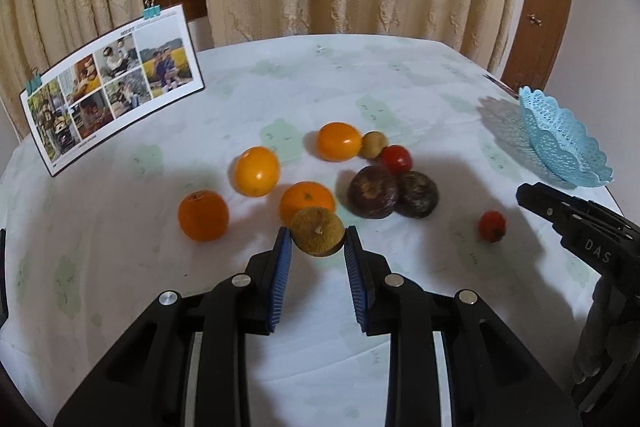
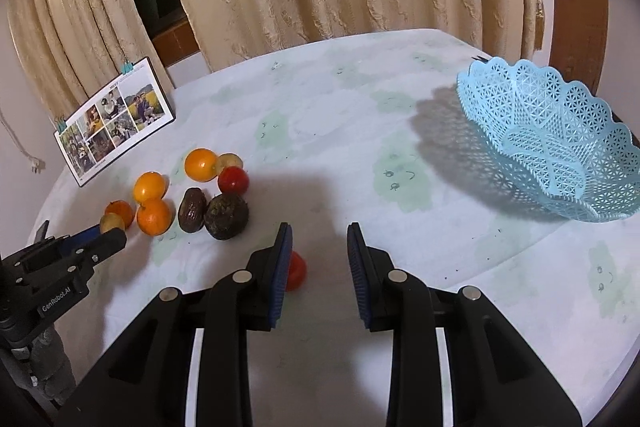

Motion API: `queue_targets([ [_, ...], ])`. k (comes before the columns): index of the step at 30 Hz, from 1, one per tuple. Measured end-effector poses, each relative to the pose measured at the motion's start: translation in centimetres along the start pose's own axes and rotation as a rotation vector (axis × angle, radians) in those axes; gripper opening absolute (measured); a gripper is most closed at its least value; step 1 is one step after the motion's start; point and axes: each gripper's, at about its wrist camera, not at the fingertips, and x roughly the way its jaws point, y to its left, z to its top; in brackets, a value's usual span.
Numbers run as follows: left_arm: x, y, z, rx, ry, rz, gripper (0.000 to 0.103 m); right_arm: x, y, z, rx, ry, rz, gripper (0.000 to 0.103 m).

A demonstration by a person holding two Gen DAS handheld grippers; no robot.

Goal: Organize fruits
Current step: 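Carry the tomato to the blue basket and release it with the right tool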

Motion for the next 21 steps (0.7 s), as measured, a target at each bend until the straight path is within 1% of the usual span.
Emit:
queue_targets([
  [2, 0.0, -0.3, 0.1, 0.002, -0.002, -0.005, 0.028, 0.6, 0.2, -0.2, -0.003, 0.033, 0.026, 0.03],
  [4, 0.1, -0.5, 0.1, 0.002, 0.0, -0.006, 0.028, 1.5, 0.9, -0.6, -0.028, 0.061, 0.027, 0.033],
  [6, 0.2, -0.6, 0.1, 0.003, 0.003, -0.007, 0.028, 2.2, 1.6, -0.8, -0.048, 0.076, 0.038, 0.044],
  [8, 0.2, -0.6, 0.1, 0.003, 0.004, -0.006, 0.028, 2.8, 2.5, -0.8, -0.08, 0.09, 0.035, 0.044],
  [11, 0.1, -0.3, 0.1, -0.005, 0.0, -0.006, 0.028, 3.7, 3.6, -0.9, -0.12, 0.12, -0.001, 0.044],
  [14, 0.0, 0.0, 0.2, -0.013, -0.002, -0.005, 0.028, 4.1, 3.8, -1.2, -0.133, 0.132, 0.001, 0.04],
  [15, 0.1, 0.1, 0.2, -0.014, -0.002, -0.004, 0.028, 4.1, 3.8, -1.3, -0.137, 0.13, 0.005, 0.031],
  [16, 0.1, 0.1, 0.2, -0.015, 0.0, -0.003, 0.028, 4.0, 3.8, -1.3, -0.137, 0.13, 0.015, 0.026],
  [21, 0.2, -0.3, 0.3, -0.006, 0.003, -0.001, 0.028, 3.5, 3.6, -1.2, -0.13, 0.107, 0.034, 0.026],
])
